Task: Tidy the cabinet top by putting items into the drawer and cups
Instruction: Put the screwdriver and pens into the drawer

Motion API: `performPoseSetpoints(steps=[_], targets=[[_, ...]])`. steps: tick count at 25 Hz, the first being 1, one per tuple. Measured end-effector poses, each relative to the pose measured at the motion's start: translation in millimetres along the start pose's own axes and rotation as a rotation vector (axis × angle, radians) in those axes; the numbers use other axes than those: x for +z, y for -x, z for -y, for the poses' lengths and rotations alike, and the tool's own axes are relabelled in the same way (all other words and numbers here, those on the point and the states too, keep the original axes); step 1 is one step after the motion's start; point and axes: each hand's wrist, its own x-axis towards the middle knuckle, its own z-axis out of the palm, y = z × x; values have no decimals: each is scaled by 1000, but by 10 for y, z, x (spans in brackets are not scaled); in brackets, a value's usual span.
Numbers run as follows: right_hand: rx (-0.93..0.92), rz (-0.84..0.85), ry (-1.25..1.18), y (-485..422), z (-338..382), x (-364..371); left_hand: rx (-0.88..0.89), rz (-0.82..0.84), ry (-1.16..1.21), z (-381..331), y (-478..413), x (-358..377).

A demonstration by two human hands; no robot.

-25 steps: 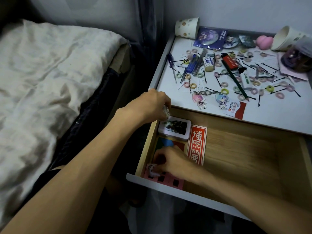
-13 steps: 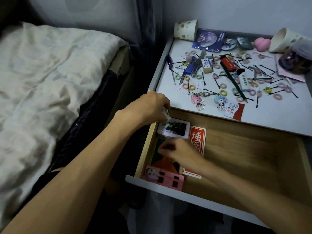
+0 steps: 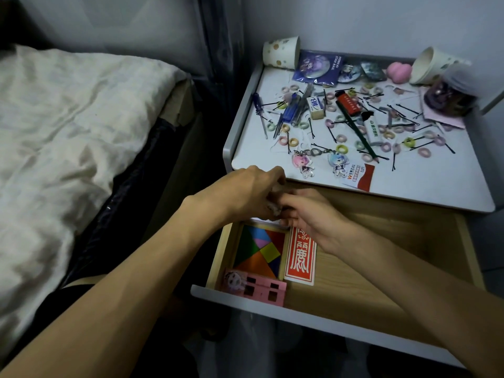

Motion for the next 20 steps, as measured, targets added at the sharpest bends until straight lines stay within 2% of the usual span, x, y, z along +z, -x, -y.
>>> performPoseSetpoints(steps=[2, 5, 7, 10, 14, 20], targets=[[46, 15, 53, 19, -39, -78, -71, 88, -100, 39, 28, 13], [38, 139, 537, 67, -210, -188, -244, 218, -211, 134, 91, 13], [47, 286, 749, 87, -384, -165, -328, 198, -185, 169, 99, 2], [15, 422, 955, 101, -585, -84, -349, 159, -127, 171, 51, 40], [-33, 492, 1151, 128, -679, 21, -332, 162, -135, 170, 38, 49], [-83, 442, 1255, 124, -748, 65, -336, 164, -149, 215, 14, 89]])
